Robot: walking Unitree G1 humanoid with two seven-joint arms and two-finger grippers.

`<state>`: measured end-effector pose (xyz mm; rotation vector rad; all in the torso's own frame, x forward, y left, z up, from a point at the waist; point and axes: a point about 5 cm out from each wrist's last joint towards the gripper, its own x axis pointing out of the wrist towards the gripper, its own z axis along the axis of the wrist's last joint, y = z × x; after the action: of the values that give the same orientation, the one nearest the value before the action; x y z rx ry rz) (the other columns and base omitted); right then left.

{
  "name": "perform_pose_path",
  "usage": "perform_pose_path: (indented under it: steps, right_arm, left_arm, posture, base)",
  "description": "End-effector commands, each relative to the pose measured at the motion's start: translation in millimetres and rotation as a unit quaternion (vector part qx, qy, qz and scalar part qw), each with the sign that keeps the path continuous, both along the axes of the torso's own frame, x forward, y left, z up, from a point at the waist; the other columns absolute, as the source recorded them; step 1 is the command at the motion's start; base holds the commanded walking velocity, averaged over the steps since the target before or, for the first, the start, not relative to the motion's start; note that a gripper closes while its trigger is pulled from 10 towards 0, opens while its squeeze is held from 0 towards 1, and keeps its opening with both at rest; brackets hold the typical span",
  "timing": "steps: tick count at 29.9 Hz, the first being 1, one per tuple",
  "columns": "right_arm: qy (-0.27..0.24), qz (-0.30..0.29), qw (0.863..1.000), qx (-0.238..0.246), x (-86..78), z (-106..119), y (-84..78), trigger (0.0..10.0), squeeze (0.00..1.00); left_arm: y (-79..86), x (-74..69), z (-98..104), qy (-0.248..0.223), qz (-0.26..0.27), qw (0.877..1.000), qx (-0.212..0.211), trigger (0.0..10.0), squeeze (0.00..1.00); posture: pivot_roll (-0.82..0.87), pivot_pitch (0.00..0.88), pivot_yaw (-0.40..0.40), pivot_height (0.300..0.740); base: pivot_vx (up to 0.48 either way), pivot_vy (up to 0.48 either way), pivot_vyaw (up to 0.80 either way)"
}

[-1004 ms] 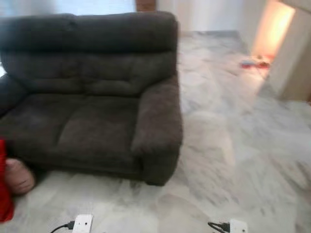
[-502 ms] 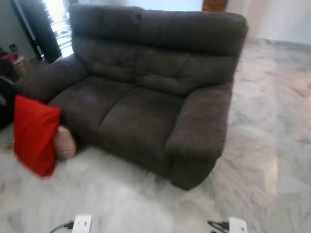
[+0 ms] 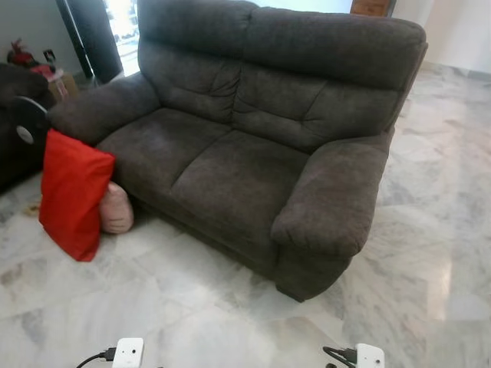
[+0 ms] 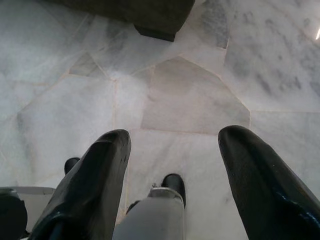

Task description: Move the pillow to the sofa from floor

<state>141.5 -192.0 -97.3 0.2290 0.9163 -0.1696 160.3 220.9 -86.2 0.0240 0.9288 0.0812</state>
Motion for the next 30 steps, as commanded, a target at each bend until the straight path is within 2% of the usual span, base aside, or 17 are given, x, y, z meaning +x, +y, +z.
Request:
perform_pose_path:
  steps: [1, 30]
  right_arm:
    - [-0.002, -0.008, 1.0, 0.005, 1.7, 0.4, 0.6, 10.0, 0.0]
    - [-0.002, -0.011, 1.0, 0.002, 2.0, 0.8, -1.1, 10.0, 0.0]
  left_arm:
    - [2.0, -3.7, -1.7, 0.011, 0.013, 1.0, -0.002, 10.0, 0.0]
    - [0.6, -3.2, -1.8, 0.009, 0.017, 1.0, -0.007, 10.0, 0.0]
  posture:
    - [0.02, 0.0, -0.011, 0.74]
    - [0.02, 0.0, -0.017, 0.74]
  base:
    - [0.0, 0.274, 0.0]
    - [0.0, 0.355, 0.0]
